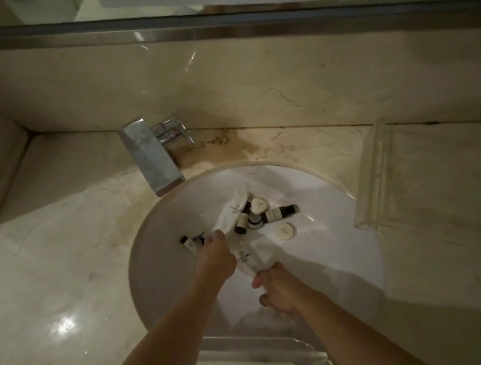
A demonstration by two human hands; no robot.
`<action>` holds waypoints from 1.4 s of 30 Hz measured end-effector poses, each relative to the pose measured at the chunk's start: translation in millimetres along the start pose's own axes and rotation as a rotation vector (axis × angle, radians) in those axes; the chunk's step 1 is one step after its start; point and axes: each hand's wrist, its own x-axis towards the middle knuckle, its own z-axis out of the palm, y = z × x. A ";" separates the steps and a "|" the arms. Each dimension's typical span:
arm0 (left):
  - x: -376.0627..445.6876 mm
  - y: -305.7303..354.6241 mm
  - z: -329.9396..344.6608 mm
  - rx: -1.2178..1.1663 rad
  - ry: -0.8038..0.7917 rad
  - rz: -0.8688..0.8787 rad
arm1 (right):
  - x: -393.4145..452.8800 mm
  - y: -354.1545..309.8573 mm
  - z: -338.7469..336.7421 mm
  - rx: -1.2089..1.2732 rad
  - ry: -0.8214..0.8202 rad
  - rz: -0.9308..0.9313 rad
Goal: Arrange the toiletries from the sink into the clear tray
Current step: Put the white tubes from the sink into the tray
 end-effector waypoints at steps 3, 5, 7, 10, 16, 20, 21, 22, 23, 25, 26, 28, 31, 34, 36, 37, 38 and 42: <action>4.7 -2.0 0.2 -0.002 0.044 0.003 | -3.3 3.3 2.0 -0.022 0.048 -0.043; 6.1 -3.6 0.9 0.027 0.046 -0.003 | -6.3 9.9 4.6 0.063 0.091 -0.054; 7.0 -3.9 2.8 0.072 0.021 -0.006 | -10.2 15.9 4.3 0.143 0.144 -0.038; 5.7 -1.9 4.2 0.111 -0.027 -0.022 | -13.4 22.0 0.2 0.212 0.177 0.030; -3.5 1.8 6.5 0.097 -0.128 -0.010 | -27.9 26.1 -11.2 0.273 0.264 0.054; -23.8 11.4 -9.5 -0.002 -0.130 0.057 | -45.5 18.6 -19.5 0.456 0.417 0.054; -28.1 13.6 -15.1 -0.048 -0.124 0.080 | -50.3 16.2 -22.8 0.468 0.470 0.044; -32.9 16.1 -21.9 -0.085 -0.121 0.102 | -55.5 13.1 -26.1 0.480 0.519 0.032; -38.2 18.6 -29.1 -0.107 -0.122 0.127 | -62.0 9.5 -30.0 0.499 0.560 0.017; -48.9 21.1 -43.3 -0.155 -0.124 0.160 | -76.0 0.5 -38.2 0.554 0.642 -0.033; -54.8 21.5 -50.2 -0.196 -0.119 0.167 | -83.6 -4.2 -42.1 0.579 0.698 -0.062; -66.8 21.1 -63.1 -0.322 -0.124 0.180 | -98.7 -14.4 -49.0 0.646 0.823 -0.113; -85.8 18.2 -81.7 -0.585 -0.171 0.213 | -119.7 -29.3 -54.6 0.809 0.922 -0.180; -106.9 15.4 -97.2 -0.773 -0.233 0.265 | -135.0 -39.2 -52.5 1.023 0.884 -0.205; -123.6 11.7 -104.4 -0.827 -0.275 0.296 | -146.6 -45.0 -44.7 1.162 0.796 -0.226; -130.6 11.2 -107.5 -0.841 -0.285 0.305 | -151.2 -47.9 -41.2 1.238 0.742 -0.256; -138.7 8.8 -110.4 -0.847 -0.291 0.320 | -159.8 -52.7 -35.6 1.316 0.688 -0.305; -167.6 0.1 -121.4 -0.818 -0.345 0.392 | -185.5 -64.8 -11.1 1.481 0.537 -0.417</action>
